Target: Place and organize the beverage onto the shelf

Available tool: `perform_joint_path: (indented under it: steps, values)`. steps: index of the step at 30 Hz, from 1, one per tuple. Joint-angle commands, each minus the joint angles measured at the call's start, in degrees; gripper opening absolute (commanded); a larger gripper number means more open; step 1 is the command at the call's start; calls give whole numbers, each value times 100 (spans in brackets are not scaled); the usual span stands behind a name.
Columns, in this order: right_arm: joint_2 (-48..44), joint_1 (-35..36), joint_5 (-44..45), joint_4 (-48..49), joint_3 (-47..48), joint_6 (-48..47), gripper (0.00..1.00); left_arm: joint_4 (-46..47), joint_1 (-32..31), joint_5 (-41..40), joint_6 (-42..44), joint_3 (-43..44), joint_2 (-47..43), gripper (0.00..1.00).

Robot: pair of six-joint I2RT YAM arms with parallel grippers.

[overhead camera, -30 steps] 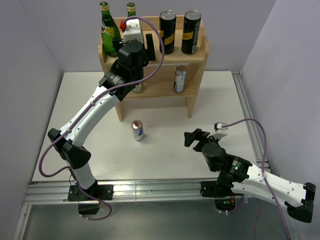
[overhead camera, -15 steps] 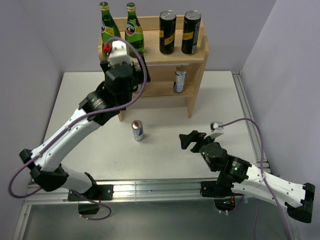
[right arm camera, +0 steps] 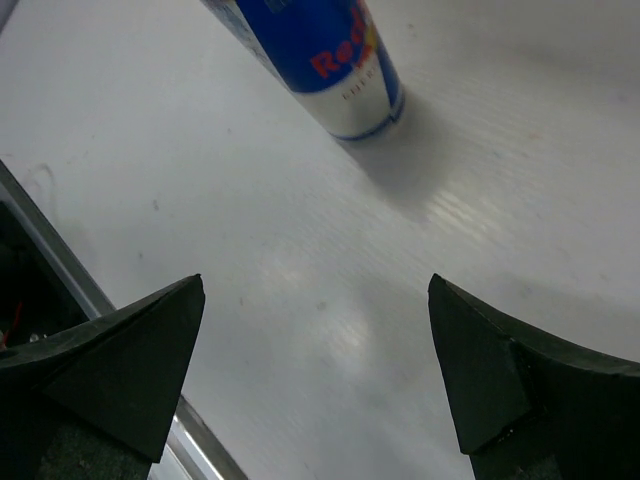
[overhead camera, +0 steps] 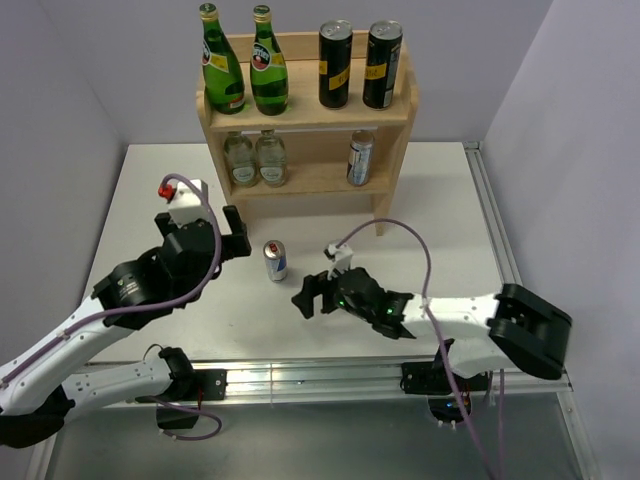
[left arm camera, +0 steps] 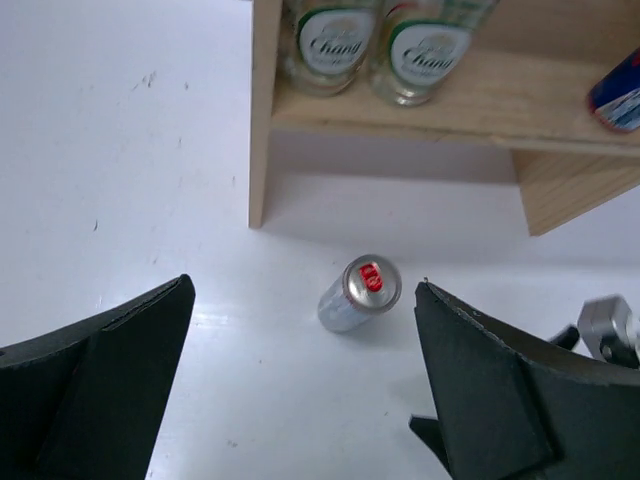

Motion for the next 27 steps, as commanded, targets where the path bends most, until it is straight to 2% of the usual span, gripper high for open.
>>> perform_joint_path:
  steps: [1, 6, 14, 23, 27]
  values:
    - [722, 24, -258, 1292, 717, -170, 100, -202, -32, 47, -368, -434, -352, 99]
    - [1821, 15, 120, 1645, 1360, -327, 100, -18, -32, 117, -351, -1076, -696, 99]
    - [3086, -55, 797, 1672, 2432, -556, 100, 202, -32, 187, -211, -1313, -907, 99]
    - [3764, -204, 1148, 1962, 2697, -547, 100, 404, -32, 275, -44, -1436, -977, 99]
    - [3984, -231, 1210, 2426, 2662, -591, 100, 404, -32, 248, -8, -1428, -916, 99]
